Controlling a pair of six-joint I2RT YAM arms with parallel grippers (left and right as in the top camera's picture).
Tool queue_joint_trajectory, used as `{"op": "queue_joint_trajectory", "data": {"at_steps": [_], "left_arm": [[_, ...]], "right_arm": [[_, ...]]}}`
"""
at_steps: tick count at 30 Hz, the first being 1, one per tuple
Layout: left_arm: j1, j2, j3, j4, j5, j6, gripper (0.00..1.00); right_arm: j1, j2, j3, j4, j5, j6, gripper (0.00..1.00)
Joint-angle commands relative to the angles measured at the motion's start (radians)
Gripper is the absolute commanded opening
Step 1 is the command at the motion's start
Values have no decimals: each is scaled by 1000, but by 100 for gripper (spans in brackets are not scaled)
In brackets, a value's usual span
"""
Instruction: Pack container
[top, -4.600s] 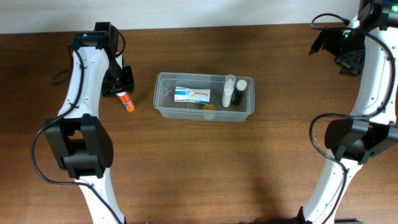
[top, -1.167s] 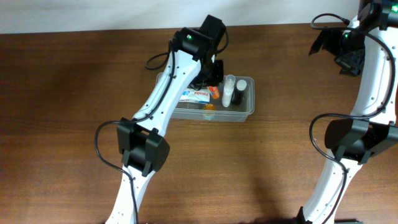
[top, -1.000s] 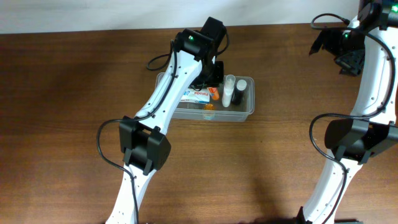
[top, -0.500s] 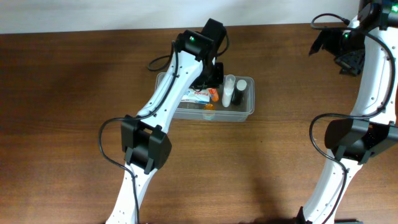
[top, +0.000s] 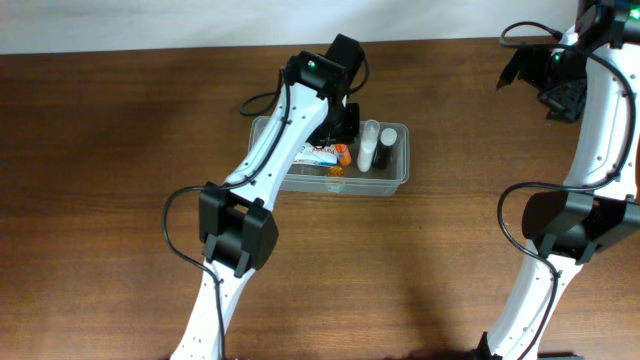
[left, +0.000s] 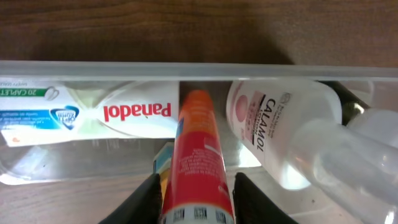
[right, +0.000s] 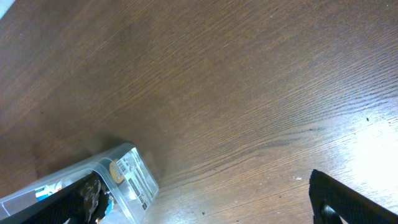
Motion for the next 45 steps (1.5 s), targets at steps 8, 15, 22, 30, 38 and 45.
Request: {"op": "queue_joint_trajectory", "data": {"at_steps": [8,15,22,30,38,45], "left_arm": [[2,19,-3,17,-7,-5,50],[2,18,-3,33,-7,-5,51],[2,18,37,40,1,-4,52],[2,13,174,-2,0,-1,93],[2,6,370,-112,0,-2,99],[31,-24,588,-268,-53,-2,99]], "right_arm": [[-1,-10,-6,-5,13,1,98],[-1,-10,-6,-5,13,1,98],[-1,-10,-6,-5,13,1,99],[-1,-10,-6,-5,13,1,98],[-1,-10,-6,-5,13,1,98],[-1,-10,-6,-5,13,1,98]]}}
